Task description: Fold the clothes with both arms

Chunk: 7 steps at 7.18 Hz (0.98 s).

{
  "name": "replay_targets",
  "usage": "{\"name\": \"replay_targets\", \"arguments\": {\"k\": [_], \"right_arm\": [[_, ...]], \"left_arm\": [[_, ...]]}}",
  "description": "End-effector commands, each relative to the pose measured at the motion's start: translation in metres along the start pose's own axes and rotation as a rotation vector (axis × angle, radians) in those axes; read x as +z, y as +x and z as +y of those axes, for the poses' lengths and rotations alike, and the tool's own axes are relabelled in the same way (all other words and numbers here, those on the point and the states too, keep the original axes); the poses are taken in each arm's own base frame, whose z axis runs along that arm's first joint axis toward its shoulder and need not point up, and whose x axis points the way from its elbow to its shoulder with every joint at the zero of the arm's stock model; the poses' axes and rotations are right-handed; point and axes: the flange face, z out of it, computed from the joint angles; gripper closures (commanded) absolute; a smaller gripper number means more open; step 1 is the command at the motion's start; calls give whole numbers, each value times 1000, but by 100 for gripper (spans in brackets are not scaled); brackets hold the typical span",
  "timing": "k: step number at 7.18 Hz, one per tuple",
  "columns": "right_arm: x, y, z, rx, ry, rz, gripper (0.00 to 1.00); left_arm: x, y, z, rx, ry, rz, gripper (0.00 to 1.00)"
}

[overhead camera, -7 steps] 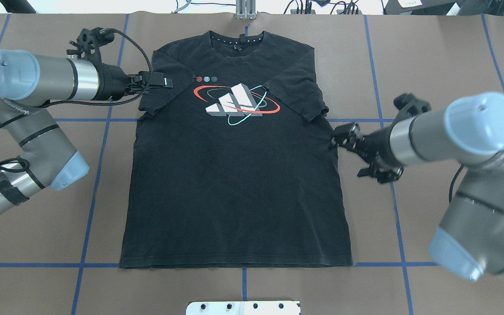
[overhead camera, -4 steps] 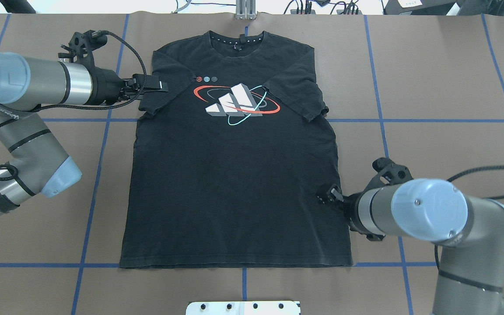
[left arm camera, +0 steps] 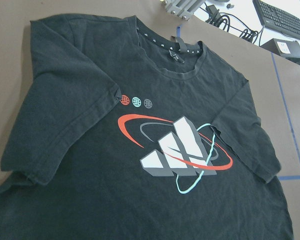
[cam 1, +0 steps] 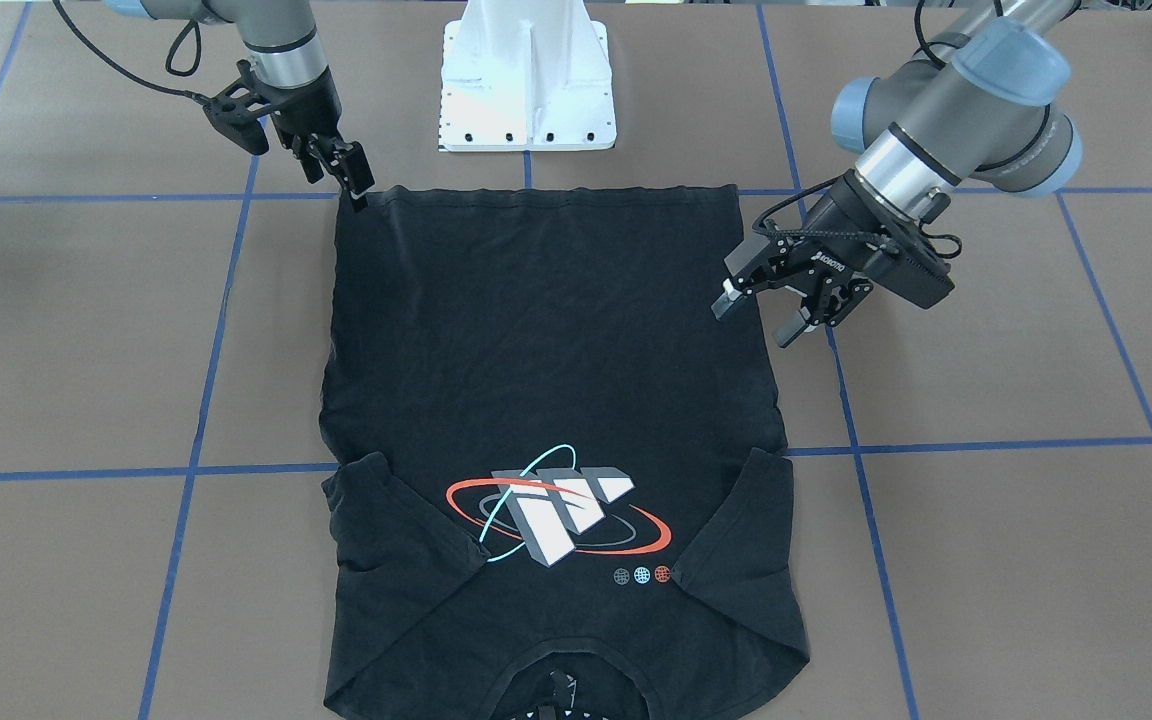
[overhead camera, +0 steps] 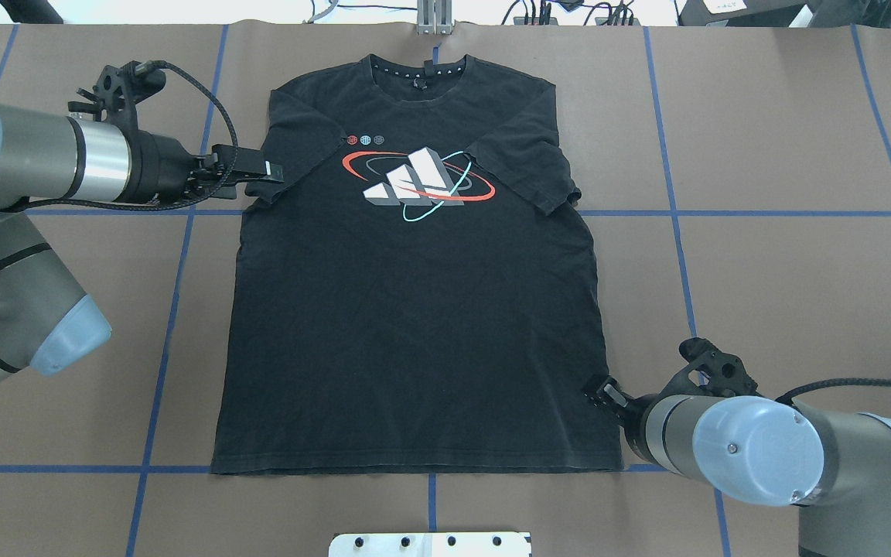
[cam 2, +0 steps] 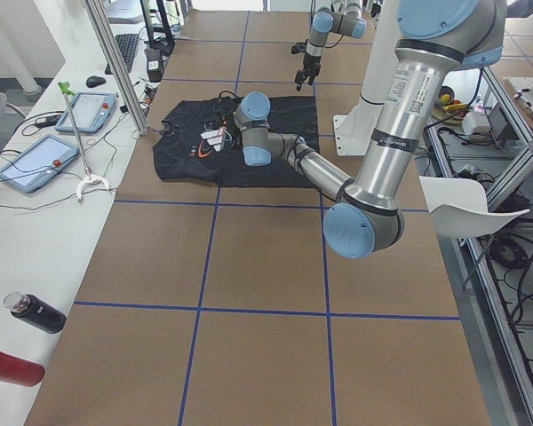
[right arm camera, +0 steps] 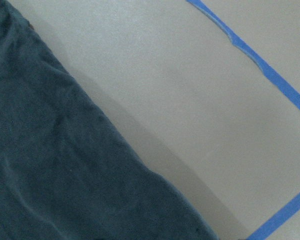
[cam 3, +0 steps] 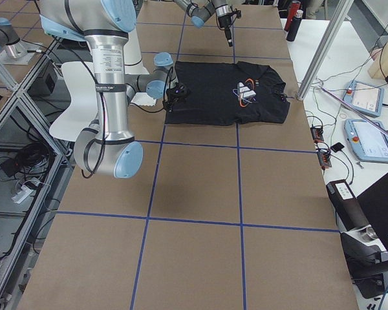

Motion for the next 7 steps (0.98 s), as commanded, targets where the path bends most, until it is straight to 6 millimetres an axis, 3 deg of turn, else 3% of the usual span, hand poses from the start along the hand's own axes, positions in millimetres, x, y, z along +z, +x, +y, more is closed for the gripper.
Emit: {"name": "replay_targets", "arguments": {"k": [1,3,7], "right_arm": [[12,13,17,-26,-11,31,15],[19,26,39,-68,-17,47,21],[34,34,42,-83,12,63,34]], "left_arm": [[-4,5,2,-3,20,8,3],[-3,4,2,-4,21,5,2],[-2,-4,4,-8,17,-7,2]]}}
